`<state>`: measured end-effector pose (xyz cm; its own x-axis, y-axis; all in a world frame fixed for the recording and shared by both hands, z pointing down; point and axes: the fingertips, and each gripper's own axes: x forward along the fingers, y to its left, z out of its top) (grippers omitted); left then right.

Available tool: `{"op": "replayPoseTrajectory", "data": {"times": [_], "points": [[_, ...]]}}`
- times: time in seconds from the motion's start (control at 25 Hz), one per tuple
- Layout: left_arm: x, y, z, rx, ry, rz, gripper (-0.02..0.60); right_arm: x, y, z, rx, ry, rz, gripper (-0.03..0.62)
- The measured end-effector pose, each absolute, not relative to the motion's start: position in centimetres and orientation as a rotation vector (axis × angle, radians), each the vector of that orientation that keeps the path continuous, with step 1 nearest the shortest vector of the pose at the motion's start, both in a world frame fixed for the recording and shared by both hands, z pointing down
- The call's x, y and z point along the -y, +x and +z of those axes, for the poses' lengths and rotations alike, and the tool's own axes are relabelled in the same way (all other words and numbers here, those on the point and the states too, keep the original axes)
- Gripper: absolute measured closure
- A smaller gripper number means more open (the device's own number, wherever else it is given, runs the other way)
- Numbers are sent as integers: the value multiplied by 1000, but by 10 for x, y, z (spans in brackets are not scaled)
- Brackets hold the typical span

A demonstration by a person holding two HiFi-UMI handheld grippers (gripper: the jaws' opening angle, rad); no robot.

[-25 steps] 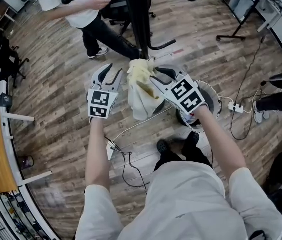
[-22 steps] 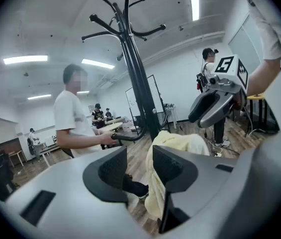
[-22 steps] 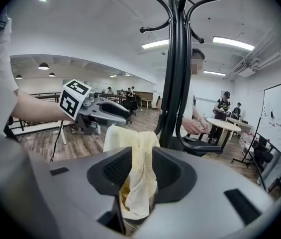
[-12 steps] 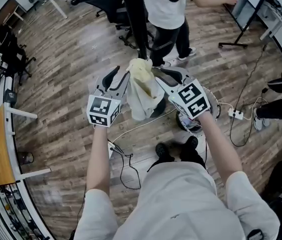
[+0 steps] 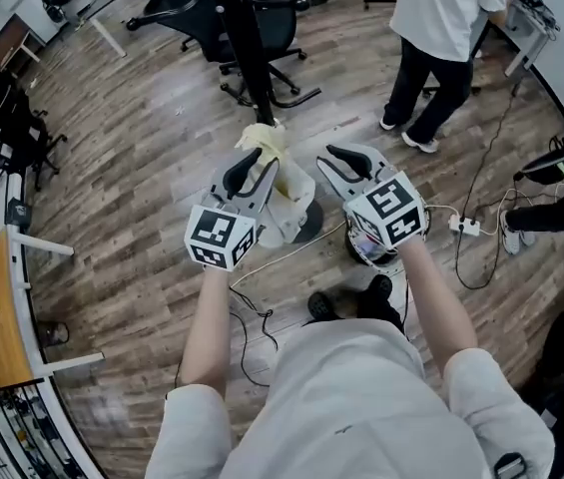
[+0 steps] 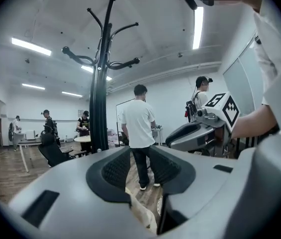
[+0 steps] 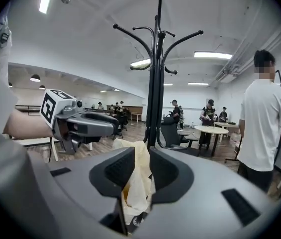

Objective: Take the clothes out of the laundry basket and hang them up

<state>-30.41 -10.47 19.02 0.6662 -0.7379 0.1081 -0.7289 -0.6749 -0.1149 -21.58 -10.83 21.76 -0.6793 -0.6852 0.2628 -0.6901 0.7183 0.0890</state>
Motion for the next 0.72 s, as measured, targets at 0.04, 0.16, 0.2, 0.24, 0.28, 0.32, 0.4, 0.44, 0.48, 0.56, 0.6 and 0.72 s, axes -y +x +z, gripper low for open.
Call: {"op": "replayPoseTrajectory", "data": {"times": [0.04, 0.16, 0.2, 0.24, 0.28, 0.32, 0.4, 0.44, 0.48, 0.56, 0.6, 0.72], "points": [[102, -297, 192, -1218, -2824, -220, 454, 105, -209, 216, 2646, 1104, 25, 497], [96, -279, 195, -1172, -2854, -200, 477, 99, -192, 213, 2643, 1162, 30, 507], [95, -274, 195, -1159, -2861, -192, 484, 97, -186, 212, 2640, 1181, 34, 513], [94, -269, 194, -1147, -2869, -182, 492, 95, -180, 211, 2637, 1201, 39, 517], [93, -264, 193, -1135, -2878, -170, 500, 92, -174, 211, 2634, 1220, 45, 522], [92, -259, 192, -1122, -2887, -157, 506, 89, -168, 211, 2630, 1238, 50, 525], [91, -249, 191, -1097, -2900, -145, 523, 85, -154, 211, 2619, 1274, 58, 536], [91, -244, 192, -1081, -2906, -148, 526, 84, -147, 211, 2613, 1297, 63, 550], [92, -238, 193, -1061, -2914, -154, 531, 82, -139, 211, 2606, 1323, 72, 559], [94, -225, 195, -1015, -2936, -159, 538, 79, -121, 212, 2586, 1380, 91, 568], [95, -218, 196, -993, -2946, -159, 541, 77, -112, 213, 2576, 1404, 98, 574], [97, -195, 199, -933, -2968, -161, 546, 72, -86, 217, 2540, 1463, 114, 585]]}}
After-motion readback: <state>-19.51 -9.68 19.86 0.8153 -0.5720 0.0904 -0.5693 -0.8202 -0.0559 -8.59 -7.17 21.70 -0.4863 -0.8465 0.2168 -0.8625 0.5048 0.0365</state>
